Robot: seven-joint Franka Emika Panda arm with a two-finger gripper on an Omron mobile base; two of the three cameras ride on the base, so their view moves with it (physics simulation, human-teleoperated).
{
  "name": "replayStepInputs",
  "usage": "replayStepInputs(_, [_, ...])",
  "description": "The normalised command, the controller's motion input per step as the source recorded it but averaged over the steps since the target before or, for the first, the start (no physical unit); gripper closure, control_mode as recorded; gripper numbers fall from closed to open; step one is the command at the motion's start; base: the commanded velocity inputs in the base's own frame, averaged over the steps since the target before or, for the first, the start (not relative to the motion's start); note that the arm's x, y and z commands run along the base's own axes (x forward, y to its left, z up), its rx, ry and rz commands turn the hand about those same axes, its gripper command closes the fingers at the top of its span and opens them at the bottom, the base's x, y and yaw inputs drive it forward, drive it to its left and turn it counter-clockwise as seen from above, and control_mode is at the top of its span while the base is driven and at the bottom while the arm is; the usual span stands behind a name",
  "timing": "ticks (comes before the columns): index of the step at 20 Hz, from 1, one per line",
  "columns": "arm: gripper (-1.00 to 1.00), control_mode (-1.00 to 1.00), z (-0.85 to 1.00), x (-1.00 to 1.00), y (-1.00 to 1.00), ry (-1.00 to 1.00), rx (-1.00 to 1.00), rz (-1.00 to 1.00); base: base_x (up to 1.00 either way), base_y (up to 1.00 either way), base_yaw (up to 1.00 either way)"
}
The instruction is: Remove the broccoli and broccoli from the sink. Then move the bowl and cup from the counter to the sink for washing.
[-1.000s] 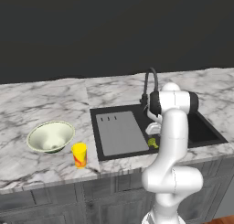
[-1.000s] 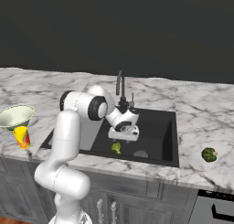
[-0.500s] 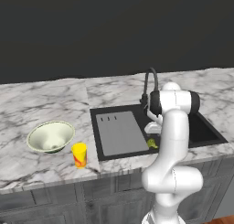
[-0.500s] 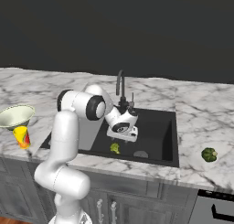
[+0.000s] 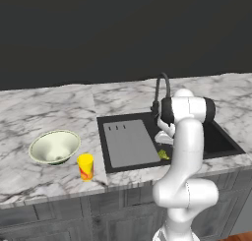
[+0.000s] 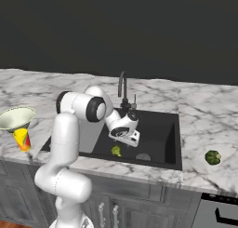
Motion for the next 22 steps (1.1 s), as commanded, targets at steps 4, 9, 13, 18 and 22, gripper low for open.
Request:
replayStepInputs(4, [-1.00,-1.00,-0.02,0.00,0.01,0.00,0.00,-0.19,0.00,0.00,0.00])
replayStepInputs(9, [-1.00,-1.00,-0.06,-0.01,0.01,0.00,-0.01,-0.16,0.00,0.00,0.00])
replayStepInputs(13, [-1.00,-1.00,-0.10,0.00,0.01,0.01,-0.02,-0.11,0.00,0.00,0.00])
replayStepInputs(18, [-1.00,-1.00,-0.10,0.00,0.00,0.02,-0.03,-0.06,0.00,0.00,0.00])
replayStepInputs(22, [-1.00,-1.00,-0.09,0.00,0.00,0.03,-0.03,-0.03,0.00,0.00,0.00])
